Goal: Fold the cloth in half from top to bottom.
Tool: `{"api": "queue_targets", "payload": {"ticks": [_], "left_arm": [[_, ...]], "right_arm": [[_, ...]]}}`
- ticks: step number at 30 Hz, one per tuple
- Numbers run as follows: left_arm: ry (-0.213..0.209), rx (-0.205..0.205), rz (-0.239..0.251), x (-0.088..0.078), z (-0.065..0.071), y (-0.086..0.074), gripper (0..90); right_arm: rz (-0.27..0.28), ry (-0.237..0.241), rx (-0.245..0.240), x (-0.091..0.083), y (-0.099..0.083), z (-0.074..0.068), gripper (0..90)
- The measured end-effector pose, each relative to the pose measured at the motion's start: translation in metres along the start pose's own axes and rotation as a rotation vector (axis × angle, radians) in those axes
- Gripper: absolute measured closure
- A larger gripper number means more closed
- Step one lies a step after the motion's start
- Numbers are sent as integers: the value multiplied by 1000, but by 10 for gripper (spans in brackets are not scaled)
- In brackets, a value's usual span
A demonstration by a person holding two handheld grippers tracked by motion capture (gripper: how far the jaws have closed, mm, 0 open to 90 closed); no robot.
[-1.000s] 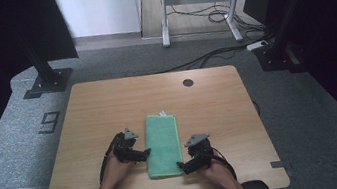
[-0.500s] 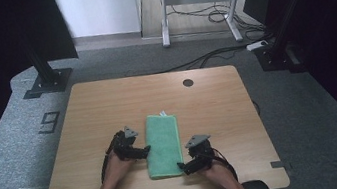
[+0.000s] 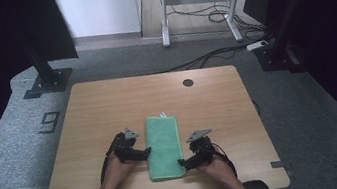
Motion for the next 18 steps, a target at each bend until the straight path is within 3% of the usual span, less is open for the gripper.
{"api": "queue_targets", "payload": {"ticks": [4,7,15,18], "left_arm": [[0,0,1,0,0,0,29],[-1,1,0,0,0,0,29],[-1,3,-3,0,0,0,29],[0,2,-1,0,0,0,29]], "right_arm": [[6,-8,26,7,11,12,71],[14,1,25,11,23,16,104],[16,-32,15,26,52,33,146],[15,-47,23,31,60,42,202]]}}
Point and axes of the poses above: each handheld gripper's, and its own axes: x roughly forward along the jaws, y roughly out of its top, z roughly to its right, the point moved 9 cm from there along x, roughly forward along the jaws, and after that the axes turned 14 degrees about -y, right-handed, at the moved point
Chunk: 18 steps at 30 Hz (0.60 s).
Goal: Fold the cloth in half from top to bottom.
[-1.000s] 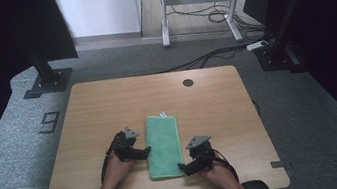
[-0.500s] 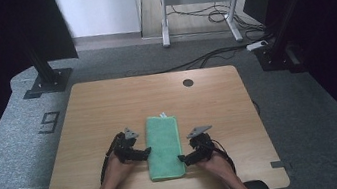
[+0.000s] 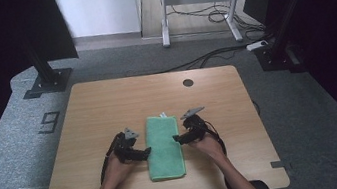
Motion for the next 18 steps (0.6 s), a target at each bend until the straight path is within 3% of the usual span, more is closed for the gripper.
{"api": "queue_targets", "payload": {"ticks": [5,12,18], "left_arm": [[0,0,0,0,0,0,29],[-1,0,-1,0,0,0,29],[0,1,-1,0,0,0,29]], "right_arm": [[14,-14,12,7,14,10,330],[22,-27,-11,17,34,16,501],[-9,-48,-25,32,45,21,572]]}}
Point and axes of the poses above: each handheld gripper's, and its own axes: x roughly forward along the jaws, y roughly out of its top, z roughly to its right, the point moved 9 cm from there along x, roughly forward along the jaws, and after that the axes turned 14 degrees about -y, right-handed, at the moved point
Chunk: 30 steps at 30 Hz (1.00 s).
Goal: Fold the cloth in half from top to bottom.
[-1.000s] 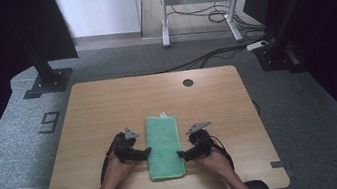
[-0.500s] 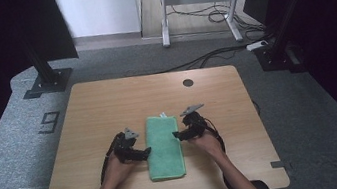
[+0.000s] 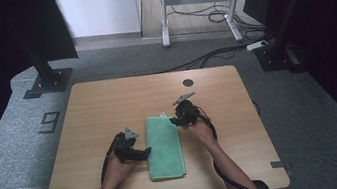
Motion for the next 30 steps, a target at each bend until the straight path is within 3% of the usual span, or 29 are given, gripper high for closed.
{"api": "queue_targets", "payload": {"ticks": [13,16,18,21,28,30], "left_arm": [[0,-1,0,0,0,0,29],[-1,-1,0,0,0,0,29],[-1,-1,0,0,0,0,29],[-1,-1,0,0,0,0,29],[-8,-2,5,-2,0,0,43],[4,-14,29,-3,-1,2,45]], "right_arm": [[-41,3,-9,27,-6,4,507],[-39,30,-5,27,-6,2,583],[-39,57,-4,25,-7,-1,695],[-51,81,6,24,-7,-4,788],[-67,78,7,24,-6,-6,825],[-66,75,2,24,-6,-6,825]]}}
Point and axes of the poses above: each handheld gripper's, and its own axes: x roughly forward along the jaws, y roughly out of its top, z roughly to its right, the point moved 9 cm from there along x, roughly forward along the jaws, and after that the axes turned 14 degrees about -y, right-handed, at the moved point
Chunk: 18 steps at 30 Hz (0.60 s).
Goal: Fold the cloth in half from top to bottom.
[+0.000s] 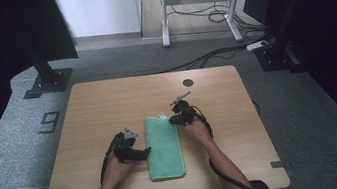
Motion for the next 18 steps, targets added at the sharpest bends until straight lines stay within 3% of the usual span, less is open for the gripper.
{"api": "queue_targets", "payload": {"ticks": [2,4,18], "left_arm": [[10,14,11,-1,1,2,53],[14,26,-8,2,2,1,54],[13,5,-19,3,1,-1,51]], "right_arm": [[3,-2,-2,0,0,0,825],[3,-3,-5,0,0,0,824],[4,-40,-48,-10,4,2,827]]}}
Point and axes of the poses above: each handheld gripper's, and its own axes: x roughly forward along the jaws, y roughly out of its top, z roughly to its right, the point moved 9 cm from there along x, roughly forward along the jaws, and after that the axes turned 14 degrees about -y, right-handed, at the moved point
